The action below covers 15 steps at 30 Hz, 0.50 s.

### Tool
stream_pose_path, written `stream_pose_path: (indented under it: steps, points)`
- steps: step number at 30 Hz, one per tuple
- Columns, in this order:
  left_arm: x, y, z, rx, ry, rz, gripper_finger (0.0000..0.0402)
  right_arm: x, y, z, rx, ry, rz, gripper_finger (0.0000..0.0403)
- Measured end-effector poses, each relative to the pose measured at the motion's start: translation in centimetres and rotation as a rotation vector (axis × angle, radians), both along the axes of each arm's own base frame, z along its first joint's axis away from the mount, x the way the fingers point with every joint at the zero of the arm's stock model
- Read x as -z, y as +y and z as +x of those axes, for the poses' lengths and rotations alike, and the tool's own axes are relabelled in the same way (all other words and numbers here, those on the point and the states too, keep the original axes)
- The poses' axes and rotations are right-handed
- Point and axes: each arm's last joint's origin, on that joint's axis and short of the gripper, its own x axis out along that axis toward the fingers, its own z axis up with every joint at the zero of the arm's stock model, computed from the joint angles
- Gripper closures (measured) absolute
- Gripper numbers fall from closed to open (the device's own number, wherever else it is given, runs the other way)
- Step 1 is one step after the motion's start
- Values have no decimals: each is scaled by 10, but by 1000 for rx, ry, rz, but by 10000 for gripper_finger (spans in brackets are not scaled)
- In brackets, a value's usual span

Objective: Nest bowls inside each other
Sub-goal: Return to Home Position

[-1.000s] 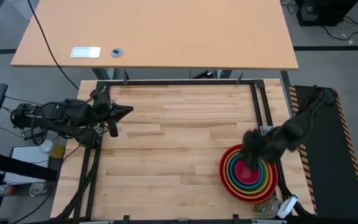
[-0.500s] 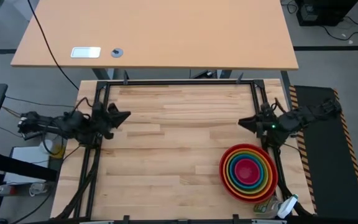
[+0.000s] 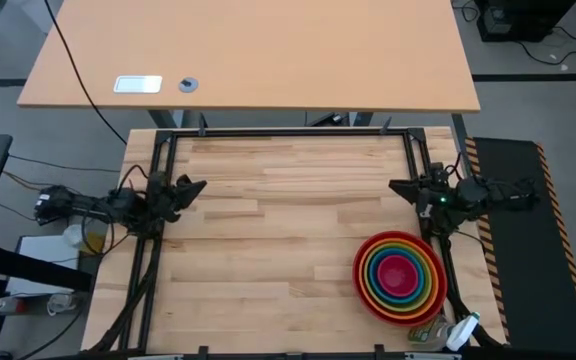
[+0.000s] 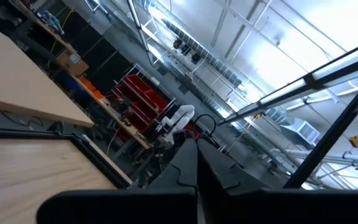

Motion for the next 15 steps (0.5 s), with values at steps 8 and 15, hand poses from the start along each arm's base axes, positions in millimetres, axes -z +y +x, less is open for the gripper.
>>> stream_pose_path:
  steps: [8,15]
  points:
    - [0,0,0,31,-6,1,398,13,-2,-1,55,77,-11,247]
    - [2,-1,1,56,3,-37,398,3,-6,2,156,-19,-52,262]
